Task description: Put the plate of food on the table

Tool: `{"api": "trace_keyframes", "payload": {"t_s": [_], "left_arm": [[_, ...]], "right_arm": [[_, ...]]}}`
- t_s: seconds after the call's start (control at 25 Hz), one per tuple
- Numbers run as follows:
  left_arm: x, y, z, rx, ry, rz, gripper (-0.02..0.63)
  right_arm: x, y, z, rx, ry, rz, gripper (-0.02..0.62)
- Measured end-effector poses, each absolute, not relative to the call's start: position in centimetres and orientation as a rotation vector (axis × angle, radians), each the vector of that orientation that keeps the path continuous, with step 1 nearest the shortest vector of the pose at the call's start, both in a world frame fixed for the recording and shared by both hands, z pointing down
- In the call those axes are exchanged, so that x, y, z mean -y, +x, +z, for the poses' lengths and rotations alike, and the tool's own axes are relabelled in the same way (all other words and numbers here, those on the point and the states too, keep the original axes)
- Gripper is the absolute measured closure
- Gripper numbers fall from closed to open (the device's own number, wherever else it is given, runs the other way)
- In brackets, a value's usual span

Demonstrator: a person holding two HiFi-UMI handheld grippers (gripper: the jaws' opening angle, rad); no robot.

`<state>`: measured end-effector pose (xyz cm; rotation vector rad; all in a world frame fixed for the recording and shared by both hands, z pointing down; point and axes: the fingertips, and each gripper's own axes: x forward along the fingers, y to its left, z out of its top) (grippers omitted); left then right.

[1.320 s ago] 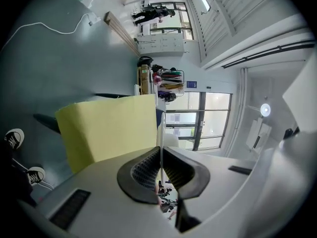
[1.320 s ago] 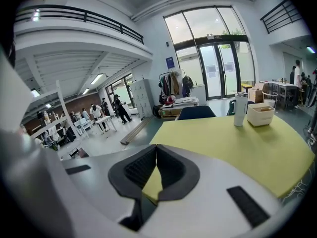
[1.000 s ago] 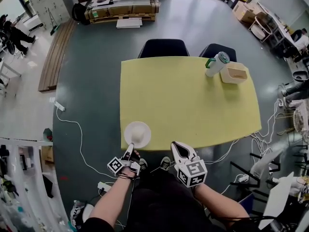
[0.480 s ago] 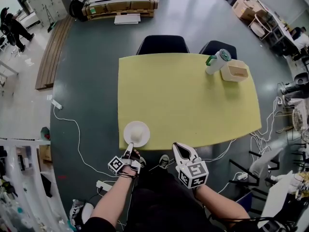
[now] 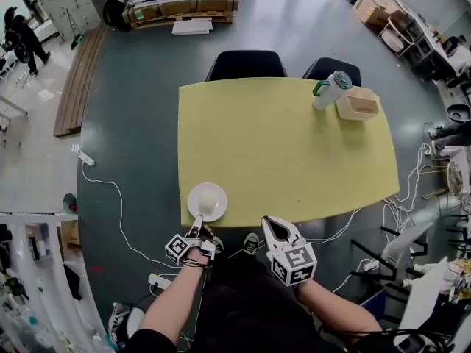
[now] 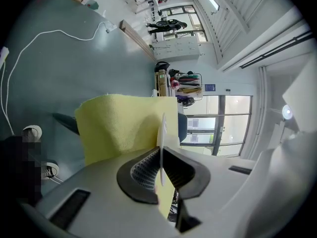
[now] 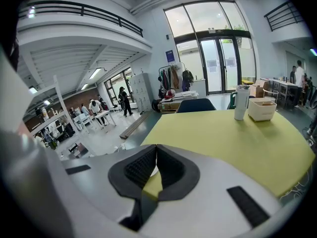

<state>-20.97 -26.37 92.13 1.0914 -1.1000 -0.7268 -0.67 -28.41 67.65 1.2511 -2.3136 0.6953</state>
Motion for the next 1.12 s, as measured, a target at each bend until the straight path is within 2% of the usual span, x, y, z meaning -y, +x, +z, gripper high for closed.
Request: {"api": "trace_keyframes", "payload": {"t_s": [0.24,0.44,0.64,1.12], "left_arm": [[26.6,-20.6,92.1,1.145,1.005,-0.723,0.574],[26.5,-20.4,92.1,1.194,0.935,-0.671,0.475],[26.7,-20.7,91.9,1.284,0.906,-0.599,0.422],[26.3,-22.2,91.1,1.441,0.931,-0.431,0.414]], "right_arm": [[28.8,-0.3,67.4,2.324,1.249,0.695,0.583],[29.2,-0.3,67.2,2.332,1.248,0.692,0.583],[29.5,-0.3,67.1,2.342,1.242,0.693,0.583],[29.4,0.3,66.6,2.346,1.252,0.692,0.583]]}}
